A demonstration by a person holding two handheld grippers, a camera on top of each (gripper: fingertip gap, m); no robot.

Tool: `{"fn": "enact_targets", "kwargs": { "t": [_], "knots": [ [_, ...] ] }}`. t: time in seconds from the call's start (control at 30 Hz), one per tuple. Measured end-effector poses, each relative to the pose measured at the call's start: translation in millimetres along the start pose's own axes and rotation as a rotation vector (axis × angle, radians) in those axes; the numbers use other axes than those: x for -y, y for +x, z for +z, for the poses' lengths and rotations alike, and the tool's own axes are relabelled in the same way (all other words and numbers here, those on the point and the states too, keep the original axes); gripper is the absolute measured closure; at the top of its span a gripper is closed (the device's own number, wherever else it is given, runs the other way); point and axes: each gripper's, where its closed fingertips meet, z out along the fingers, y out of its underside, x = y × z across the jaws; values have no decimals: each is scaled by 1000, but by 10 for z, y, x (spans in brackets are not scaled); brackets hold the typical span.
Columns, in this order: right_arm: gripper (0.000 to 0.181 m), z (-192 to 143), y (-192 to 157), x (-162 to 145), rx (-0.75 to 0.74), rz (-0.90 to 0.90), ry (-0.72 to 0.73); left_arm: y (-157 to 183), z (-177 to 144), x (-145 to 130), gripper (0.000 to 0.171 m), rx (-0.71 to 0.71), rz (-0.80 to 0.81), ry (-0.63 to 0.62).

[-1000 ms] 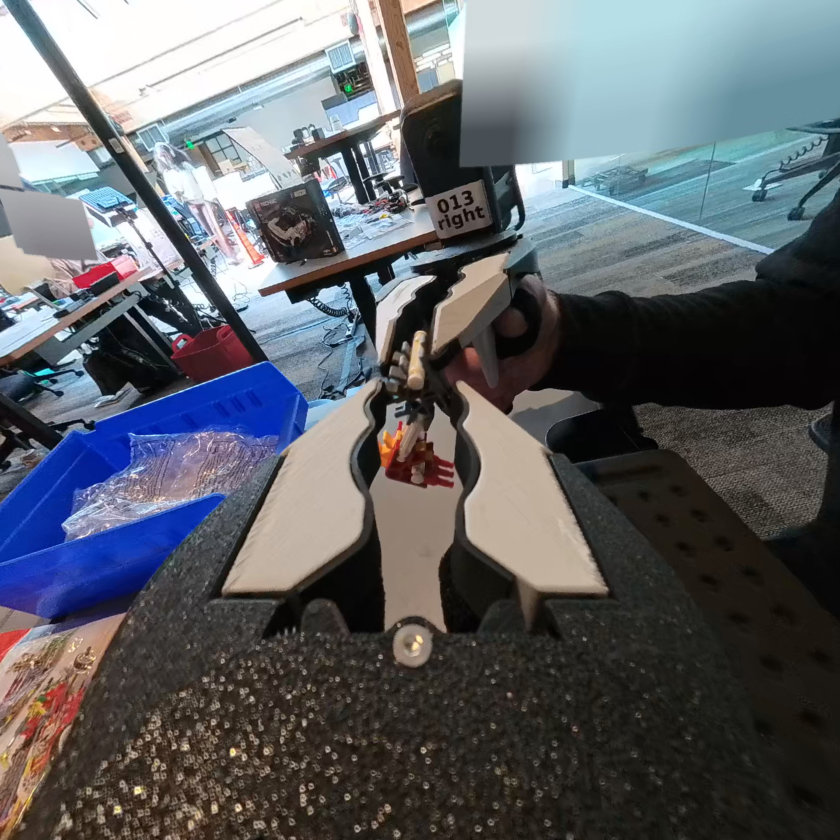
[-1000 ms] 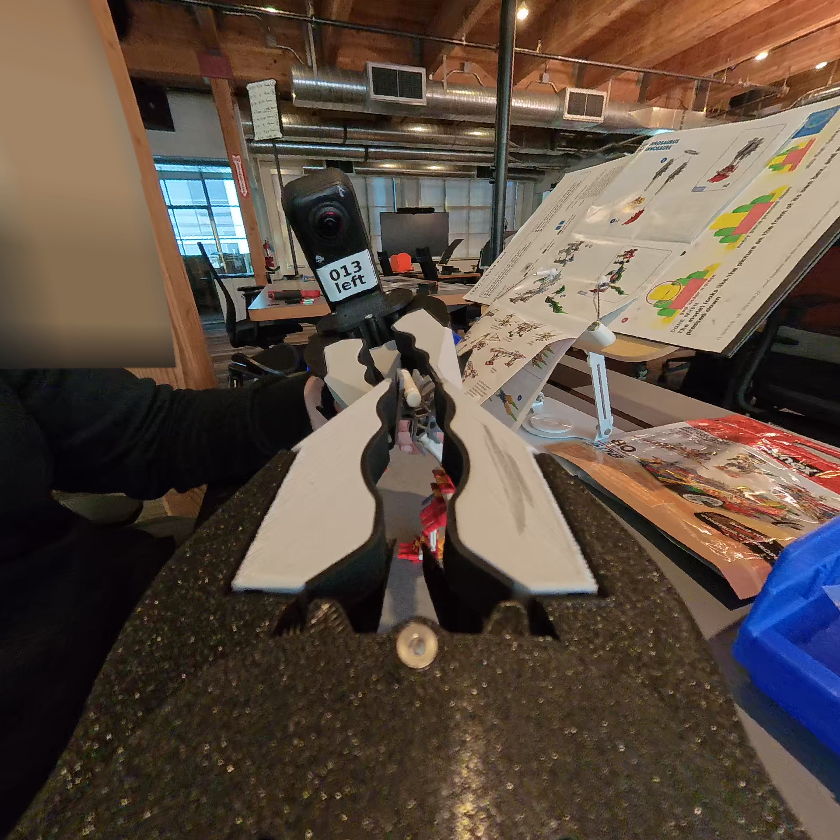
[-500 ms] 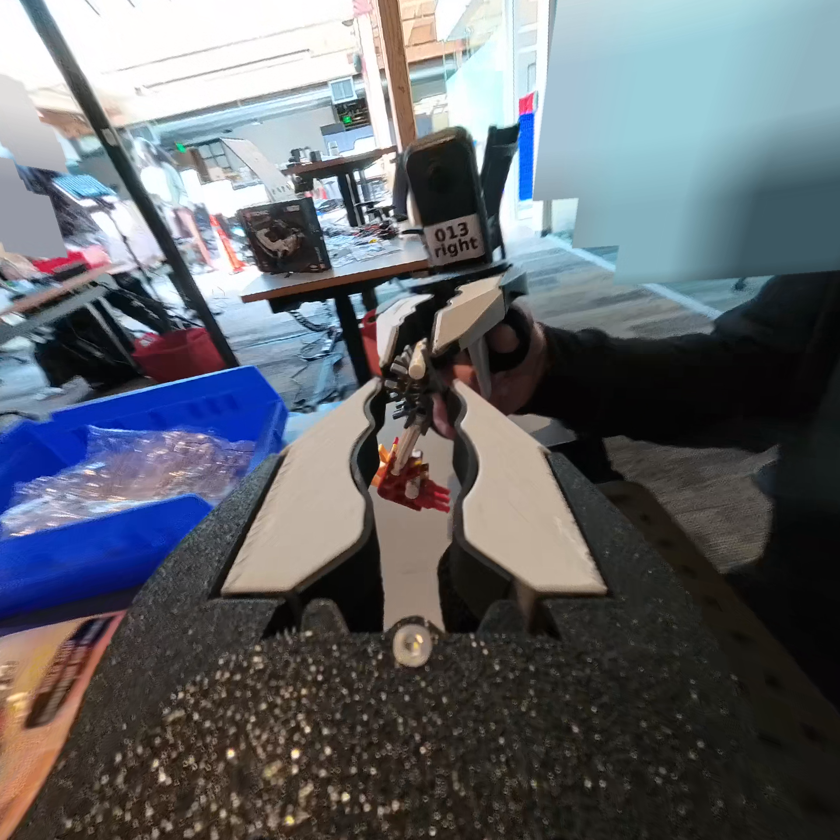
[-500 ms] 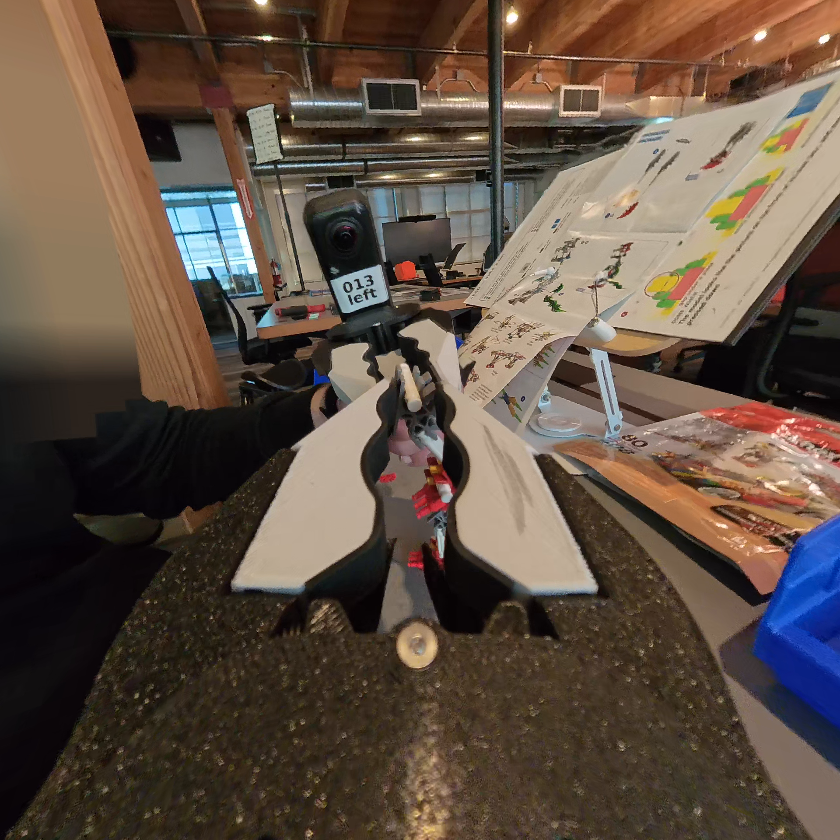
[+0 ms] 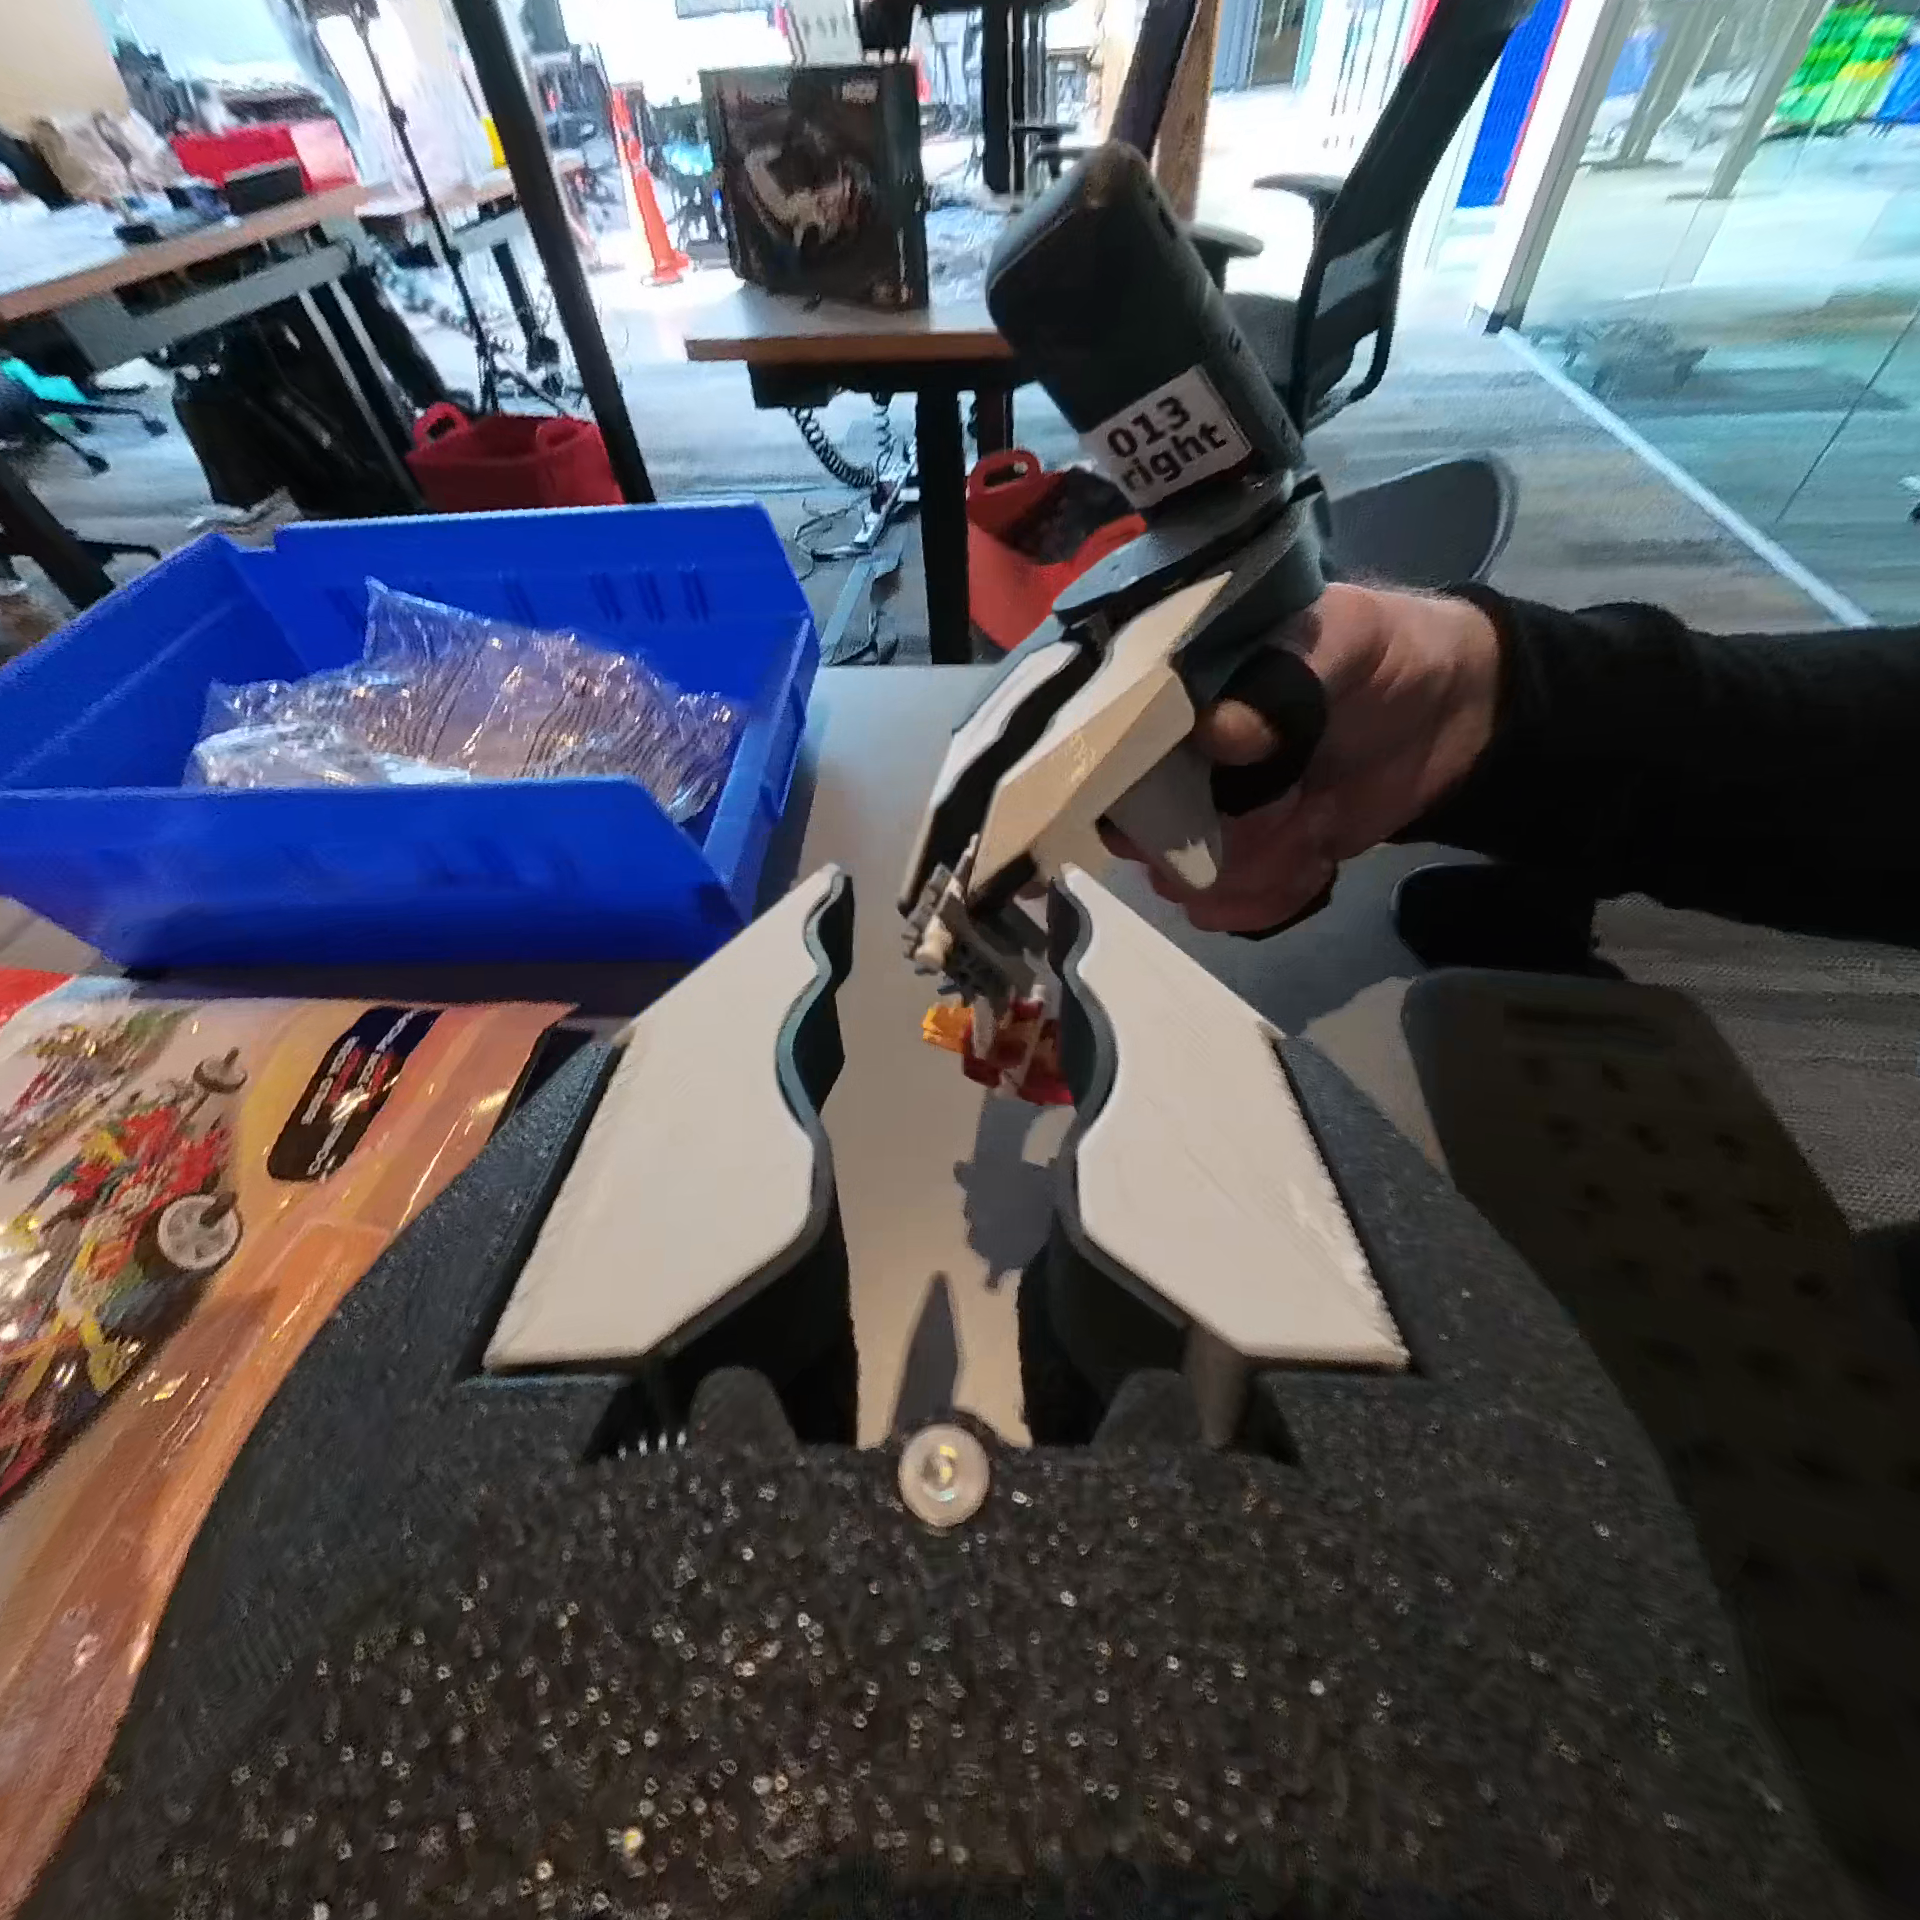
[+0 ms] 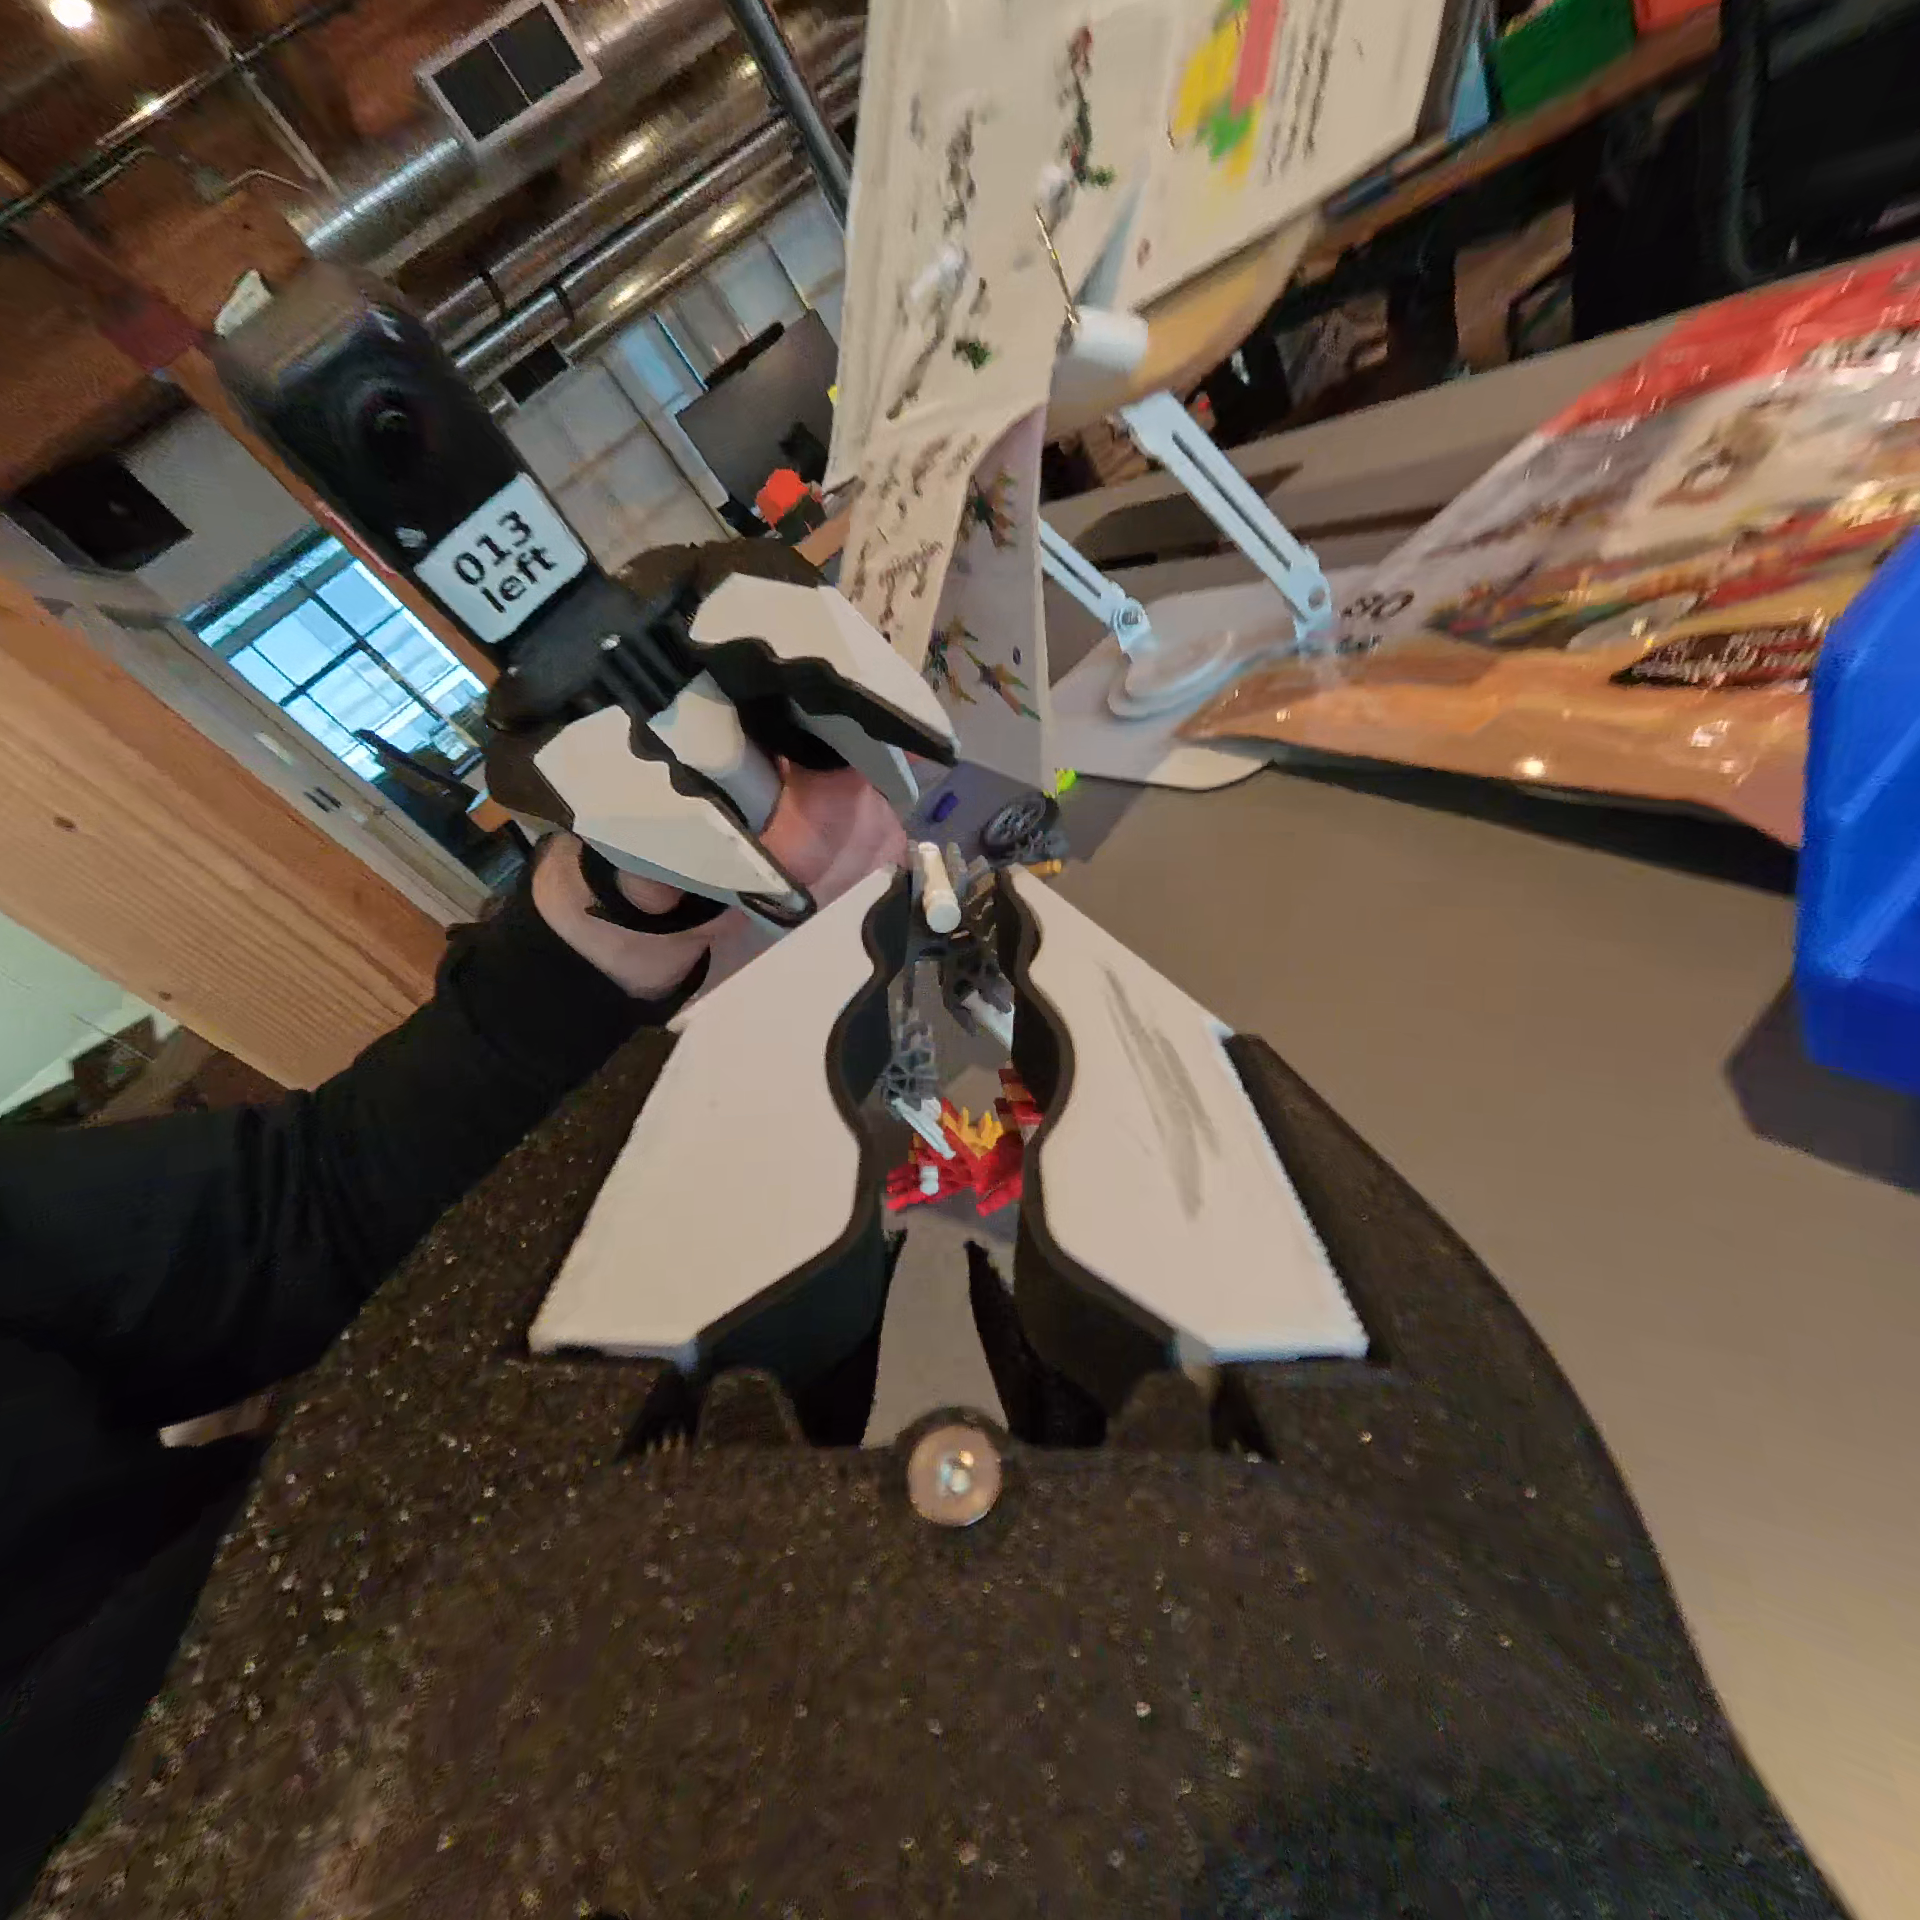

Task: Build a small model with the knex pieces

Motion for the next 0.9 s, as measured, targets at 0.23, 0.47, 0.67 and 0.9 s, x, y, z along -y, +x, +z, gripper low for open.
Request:
{"fn": "enact_targets", "kwargs": {
  "t": [0.23,0.47,0.67,0.9],
  "knots": [
    [166,159,287,-350,-55,81,-110,-180,-135,11,133,75,17,19],
    [165,139,376,-521,-108,68,-197,-187,-169,6,132,80,23,9],
    [162,-15,407,-520,-144,42,-193,-140,-119,-37,131,72,42,-30],
    [146,-60,370,-547,-150,22,-217,-94,-173,-68,129,56,42,-81]
  ]
}}
